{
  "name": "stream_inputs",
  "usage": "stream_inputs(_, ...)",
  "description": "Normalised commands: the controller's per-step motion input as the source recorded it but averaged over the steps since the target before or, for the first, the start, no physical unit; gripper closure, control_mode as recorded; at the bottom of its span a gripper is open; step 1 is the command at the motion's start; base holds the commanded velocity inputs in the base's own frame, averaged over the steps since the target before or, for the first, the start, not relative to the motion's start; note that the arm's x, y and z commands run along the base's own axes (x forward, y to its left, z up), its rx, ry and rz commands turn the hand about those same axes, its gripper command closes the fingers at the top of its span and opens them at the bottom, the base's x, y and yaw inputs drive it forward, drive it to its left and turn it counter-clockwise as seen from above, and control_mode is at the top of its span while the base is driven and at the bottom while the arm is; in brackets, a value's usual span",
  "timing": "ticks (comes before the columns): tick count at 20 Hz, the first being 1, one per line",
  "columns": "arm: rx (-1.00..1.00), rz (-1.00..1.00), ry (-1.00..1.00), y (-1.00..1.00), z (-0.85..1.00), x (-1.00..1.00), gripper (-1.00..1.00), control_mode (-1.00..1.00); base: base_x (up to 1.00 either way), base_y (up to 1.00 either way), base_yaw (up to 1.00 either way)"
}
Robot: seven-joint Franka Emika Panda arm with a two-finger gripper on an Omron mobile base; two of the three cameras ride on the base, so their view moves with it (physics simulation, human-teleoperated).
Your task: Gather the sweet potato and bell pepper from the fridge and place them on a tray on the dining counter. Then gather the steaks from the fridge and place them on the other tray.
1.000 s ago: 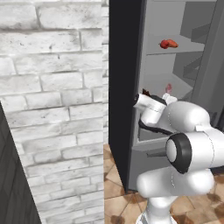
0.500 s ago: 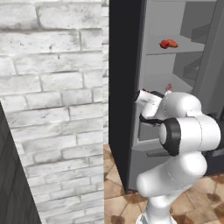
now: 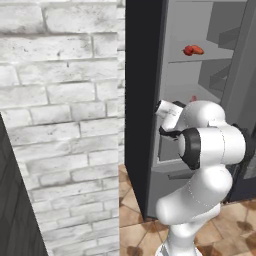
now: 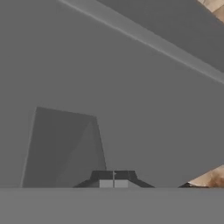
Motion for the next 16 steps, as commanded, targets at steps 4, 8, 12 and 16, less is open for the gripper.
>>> stream_inputs(4,-0.02,-0.14,-0.08,-0.64,0.0,0.0,1.0,-1.0,0.0,0.0,0.0)
stream_inputs(8,-0.01,-0.2,-0.07,-1.0,-0.03,-0.04,1.0,-1.0,0.0,0.0,0.0)
stream_inputs(12,-0.01,-0.26,-0.01,-1.0,-0.07,-0.14,1.0,-1.0,0.0,0.0,0.0)
stream_inputs(16,-0.01,-0.26,0.03,-1.0,-0.11,-0.18,1.0,-1.0,0.0,0.0,0.0)
